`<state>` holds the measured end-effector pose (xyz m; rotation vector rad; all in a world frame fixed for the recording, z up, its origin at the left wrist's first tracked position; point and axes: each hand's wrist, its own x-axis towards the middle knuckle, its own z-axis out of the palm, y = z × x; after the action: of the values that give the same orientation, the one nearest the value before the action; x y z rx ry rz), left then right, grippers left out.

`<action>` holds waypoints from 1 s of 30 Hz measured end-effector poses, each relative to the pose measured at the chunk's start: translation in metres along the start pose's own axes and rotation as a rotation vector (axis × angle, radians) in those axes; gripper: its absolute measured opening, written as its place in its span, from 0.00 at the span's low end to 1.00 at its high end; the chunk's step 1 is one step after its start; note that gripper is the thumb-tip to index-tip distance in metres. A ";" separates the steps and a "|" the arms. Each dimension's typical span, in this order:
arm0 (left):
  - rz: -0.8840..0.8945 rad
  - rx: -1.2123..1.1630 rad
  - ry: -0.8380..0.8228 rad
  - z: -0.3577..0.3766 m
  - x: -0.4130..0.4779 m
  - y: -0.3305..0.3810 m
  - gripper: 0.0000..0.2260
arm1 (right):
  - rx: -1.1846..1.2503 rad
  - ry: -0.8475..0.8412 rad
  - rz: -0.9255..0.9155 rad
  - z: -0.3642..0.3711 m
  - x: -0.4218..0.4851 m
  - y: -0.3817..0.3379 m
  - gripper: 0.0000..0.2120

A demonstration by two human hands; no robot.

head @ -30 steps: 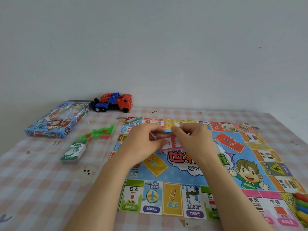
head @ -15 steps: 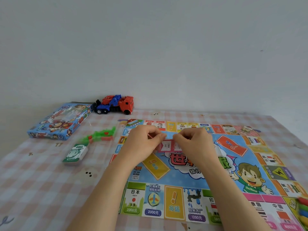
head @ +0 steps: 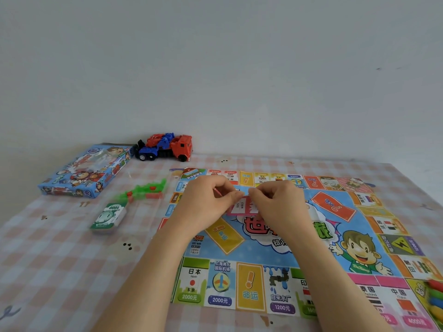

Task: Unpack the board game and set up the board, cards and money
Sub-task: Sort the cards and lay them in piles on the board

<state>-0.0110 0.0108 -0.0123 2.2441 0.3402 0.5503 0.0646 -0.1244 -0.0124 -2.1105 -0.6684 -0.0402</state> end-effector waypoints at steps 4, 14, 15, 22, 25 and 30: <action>0.042 0.054 -0.006 0.000 -0.002 0.003 0.03 | -0.003 0.008 -0.007 0.001 0.000 0.000 0.15; -0.341 -0.648 0.148 -0.012 0.005 0.005 0.05 | 0.479 0.078 0.109 -0.010 -0.002 -0.008 0.07; -0.350 -0.668 0.144 -0.011 0.006 0.005 0.05 | 0.528 0.069 0.106 -0.010 -0.002 -0.010 0.06; -0.326 -0.496 0.140 -0.015 -0.002 0.012 0.05 | 0.687 0.127 0.154 -0.010 -0.003 -0.015 0.06; -0.346 -0.412 0.060 -0.028 -0.005 0.014 0.03 | 0.653 0.118 0.155 -0.013 -0.003 -0.024 0.06; -0.333 -0.355 0.060 -0.071 -0.014 0.018 0.04 | 0.610 0.018 0.072 -0.009 -0.002 -0.059 0.06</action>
<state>-0.0561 0.0385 0.0396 1.7852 0.5860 0.4594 0.0367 -0.1060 0.0372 -1.5409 -0.5105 0.1654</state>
